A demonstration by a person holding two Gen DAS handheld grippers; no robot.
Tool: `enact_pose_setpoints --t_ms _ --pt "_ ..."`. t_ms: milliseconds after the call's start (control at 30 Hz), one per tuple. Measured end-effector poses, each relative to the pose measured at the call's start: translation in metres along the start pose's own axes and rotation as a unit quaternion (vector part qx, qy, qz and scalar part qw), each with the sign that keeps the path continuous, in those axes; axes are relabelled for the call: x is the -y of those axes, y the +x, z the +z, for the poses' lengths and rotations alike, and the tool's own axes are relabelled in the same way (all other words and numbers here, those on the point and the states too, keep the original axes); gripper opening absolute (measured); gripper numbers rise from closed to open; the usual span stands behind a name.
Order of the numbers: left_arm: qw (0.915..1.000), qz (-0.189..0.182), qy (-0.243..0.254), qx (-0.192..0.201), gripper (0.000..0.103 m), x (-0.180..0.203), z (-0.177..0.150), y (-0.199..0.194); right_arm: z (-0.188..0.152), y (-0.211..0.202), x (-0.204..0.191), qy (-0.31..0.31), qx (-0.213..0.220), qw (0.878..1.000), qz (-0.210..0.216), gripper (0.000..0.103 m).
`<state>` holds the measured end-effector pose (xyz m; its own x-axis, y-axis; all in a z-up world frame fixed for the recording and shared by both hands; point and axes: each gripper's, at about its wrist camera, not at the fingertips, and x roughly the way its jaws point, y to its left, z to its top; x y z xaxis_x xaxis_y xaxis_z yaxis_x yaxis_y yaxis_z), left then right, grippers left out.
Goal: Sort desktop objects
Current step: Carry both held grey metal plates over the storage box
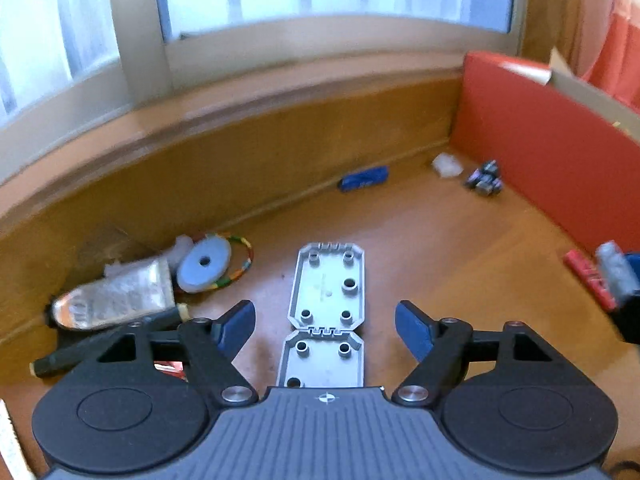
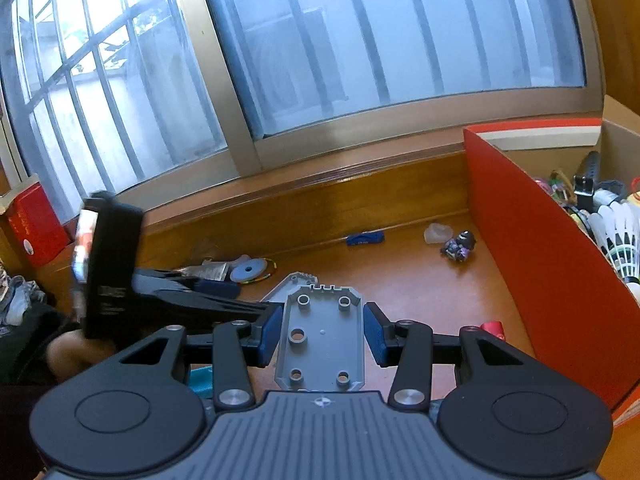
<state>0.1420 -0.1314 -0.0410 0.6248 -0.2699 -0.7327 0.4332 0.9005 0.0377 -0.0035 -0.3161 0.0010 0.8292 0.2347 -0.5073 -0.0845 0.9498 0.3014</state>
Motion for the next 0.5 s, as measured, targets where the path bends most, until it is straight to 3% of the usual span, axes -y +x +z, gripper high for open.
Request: enact_pose_setpoints --t_ms 67,133,300,500 --pt "1.0000 -0.002 -0.006 0.001 0.071 0.000 -0.001 0.003 0.001 0.000 0.004 -0.001 -0.001 1.000 0.000 0.047" --pt "0.9999 -0.004 -0.011 0.002 0.045 0.000 -0.001 0.006 0.002 0.000 0.008 0.001 0.000 1.000 -0.002 0.047" --pt "0.9989 -0.005 -0.042 0.020 0.044 0.003 0.001 -0.007 0.004 0.000 0.015 0.005 -0.002 1.000 -0.006 0.047" --pt "0.9946 -0.009 -0.065 0.081 0.044 0.008 0.013 -0.056 0.011 -0.004 0.019 0.001 0.006 1.000 0.006 0.047"
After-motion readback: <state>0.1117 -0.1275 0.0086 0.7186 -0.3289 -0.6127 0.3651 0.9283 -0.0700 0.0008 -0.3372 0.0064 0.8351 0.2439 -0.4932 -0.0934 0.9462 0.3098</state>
